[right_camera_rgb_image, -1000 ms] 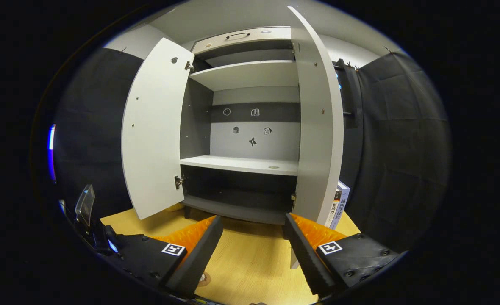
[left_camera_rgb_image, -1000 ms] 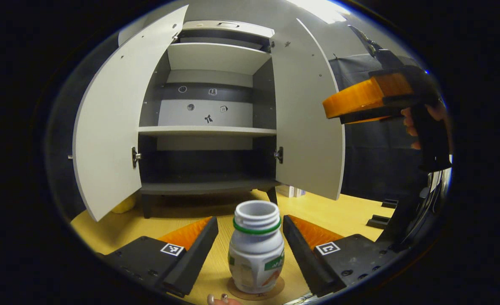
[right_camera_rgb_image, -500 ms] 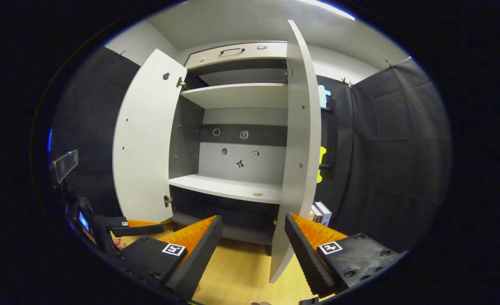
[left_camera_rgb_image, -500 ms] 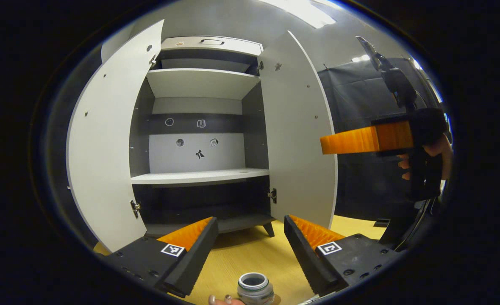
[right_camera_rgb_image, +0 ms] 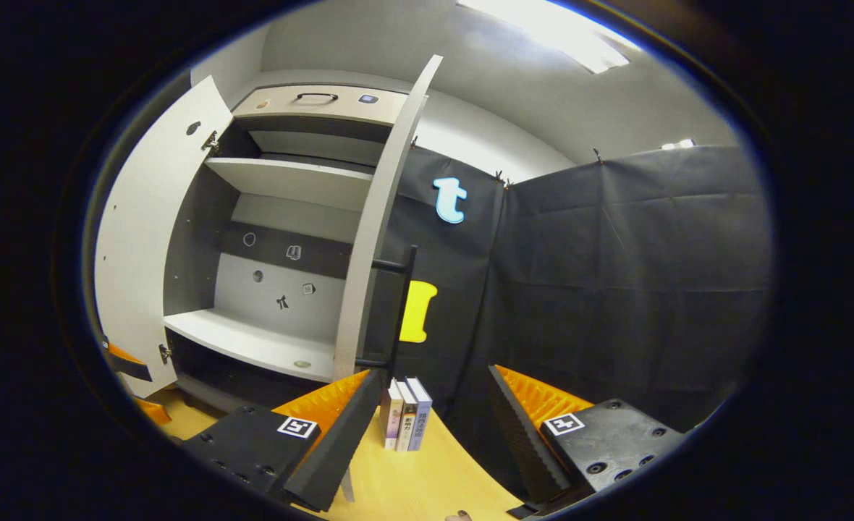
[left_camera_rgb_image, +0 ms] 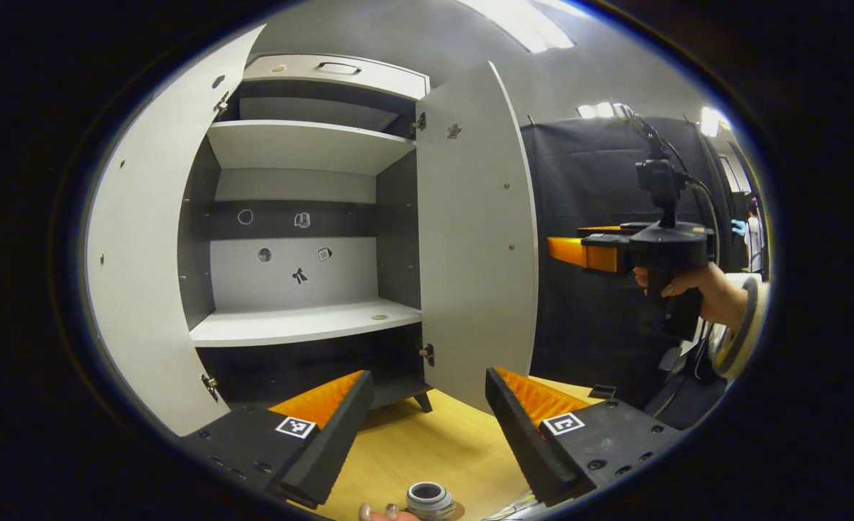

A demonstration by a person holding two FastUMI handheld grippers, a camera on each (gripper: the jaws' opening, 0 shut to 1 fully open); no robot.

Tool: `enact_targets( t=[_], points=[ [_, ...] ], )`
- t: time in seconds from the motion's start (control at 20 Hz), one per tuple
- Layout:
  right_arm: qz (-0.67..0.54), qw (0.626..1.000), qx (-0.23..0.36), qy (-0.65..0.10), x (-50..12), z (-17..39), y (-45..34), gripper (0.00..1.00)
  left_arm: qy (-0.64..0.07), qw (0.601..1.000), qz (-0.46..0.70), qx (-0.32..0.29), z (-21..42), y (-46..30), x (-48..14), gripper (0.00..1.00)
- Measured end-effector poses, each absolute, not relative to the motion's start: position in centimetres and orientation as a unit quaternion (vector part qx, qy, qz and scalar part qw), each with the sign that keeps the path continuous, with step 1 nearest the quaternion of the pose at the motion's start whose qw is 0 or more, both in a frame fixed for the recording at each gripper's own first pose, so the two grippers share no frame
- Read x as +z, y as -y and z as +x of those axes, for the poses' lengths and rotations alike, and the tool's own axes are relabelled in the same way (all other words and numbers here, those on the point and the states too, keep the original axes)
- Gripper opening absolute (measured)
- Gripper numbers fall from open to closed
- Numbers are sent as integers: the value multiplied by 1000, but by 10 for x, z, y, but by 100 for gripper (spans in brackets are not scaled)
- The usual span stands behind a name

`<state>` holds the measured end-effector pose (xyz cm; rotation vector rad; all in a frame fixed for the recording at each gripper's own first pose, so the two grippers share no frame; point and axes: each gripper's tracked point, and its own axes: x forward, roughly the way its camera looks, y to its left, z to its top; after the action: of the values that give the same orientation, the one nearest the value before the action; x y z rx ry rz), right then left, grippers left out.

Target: Grasp the bottle in the cabinet with the left hand and place it on the coaster, then close the right door with the right hand and the left door with the left hand.

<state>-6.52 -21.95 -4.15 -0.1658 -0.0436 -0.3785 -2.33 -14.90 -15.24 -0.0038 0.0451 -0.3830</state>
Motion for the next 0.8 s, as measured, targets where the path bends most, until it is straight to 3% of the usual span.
enact_targets(
  t=[0.15, 0.45, 0.8],
  points=[
    [-69, 982, -176, 22, -35, -56, 218, 98, -24, 977, -43, -205, -15, 148, -135, 98],
    [-66, 991, -108, 41, -29, -35, 213, 95, 2, 988, -70, -139, 17, 140, -108, 95],
    [9, 999, -27, 37, -38, -27, 176, 95, -28, 994, -56, -94, 30, 135, -128, 95]
  ],
)
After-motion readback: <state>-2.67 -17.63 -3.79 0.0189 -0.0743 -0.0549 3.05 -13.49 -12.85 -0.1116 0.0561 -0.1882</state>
